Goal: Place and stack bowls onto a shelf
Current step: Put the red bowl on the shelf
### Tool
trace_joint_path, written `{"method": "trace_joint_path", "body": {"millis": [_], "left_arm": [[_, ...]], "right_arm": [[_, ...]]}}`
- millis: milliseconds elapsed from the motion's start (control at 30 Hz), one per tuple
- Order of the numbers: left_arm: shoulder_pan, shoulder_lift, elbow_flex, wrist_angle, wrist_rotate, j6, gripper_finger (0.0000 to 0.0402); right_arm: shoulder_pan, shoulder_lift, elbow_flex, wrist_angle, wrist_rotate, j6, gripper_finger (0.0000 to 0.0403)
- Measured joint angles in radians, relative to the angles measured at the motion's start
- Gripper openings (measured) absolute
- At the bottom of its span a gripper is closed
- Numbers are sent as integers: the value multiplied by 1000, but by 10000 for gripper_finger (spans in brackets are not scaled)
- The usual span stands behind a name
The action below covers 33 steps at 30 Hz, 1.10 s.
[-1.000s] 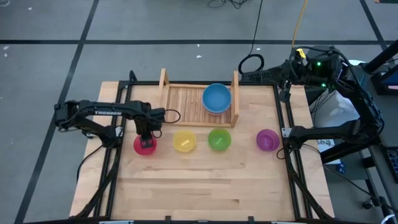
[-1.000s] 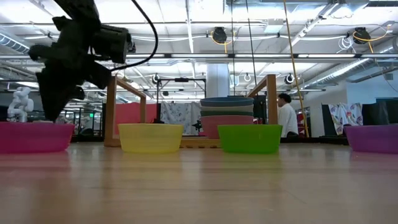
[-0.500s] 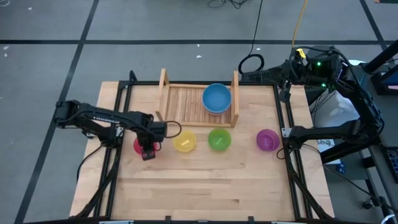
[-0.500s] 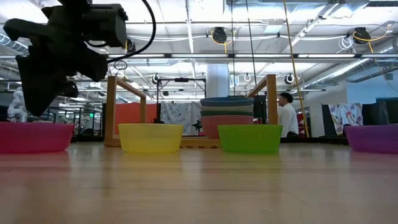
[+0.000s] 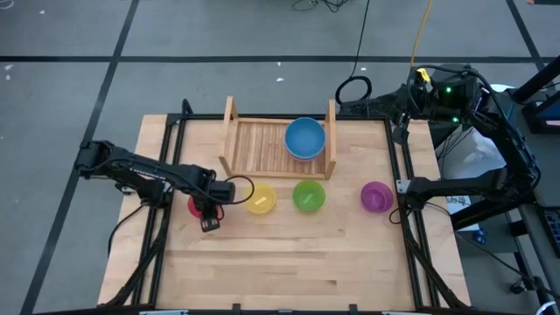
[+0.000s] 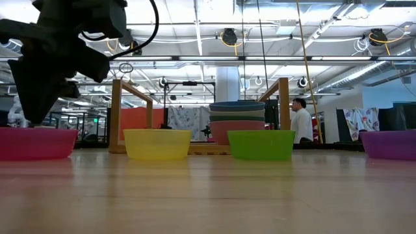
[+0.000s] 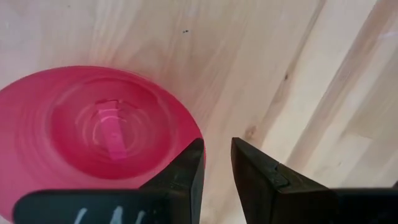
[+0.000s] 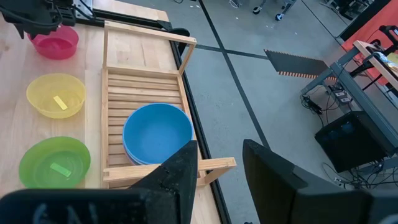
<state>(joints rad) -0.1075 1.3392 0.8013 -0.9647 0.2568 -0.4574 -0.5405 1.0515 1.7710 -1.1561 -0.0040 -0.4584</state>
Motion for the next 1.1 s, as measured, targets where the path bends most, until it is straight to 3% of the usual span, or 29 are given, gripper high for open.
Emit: {"method": "trace_joint_path", "body": {"millis": [300, 833, 1033, 1100], "left_arm": [[-20, 16, 0, 3, -80, -51, 86], [-20, 35, -98, 101, -105, -200, 83], [-20, 34, -96, 97, -112, -208, 15], [-20, 33, -96, 96, -119, -235, 11]], "right_arm": [[0, 0, 0, 0, 0, -2, 121], [0, 0, 0, 0, 0, -3, 121], [0, 0, 0, 19, 0, -3, 121], [0, 0, 0, 25, 0, -3, 121]]}}
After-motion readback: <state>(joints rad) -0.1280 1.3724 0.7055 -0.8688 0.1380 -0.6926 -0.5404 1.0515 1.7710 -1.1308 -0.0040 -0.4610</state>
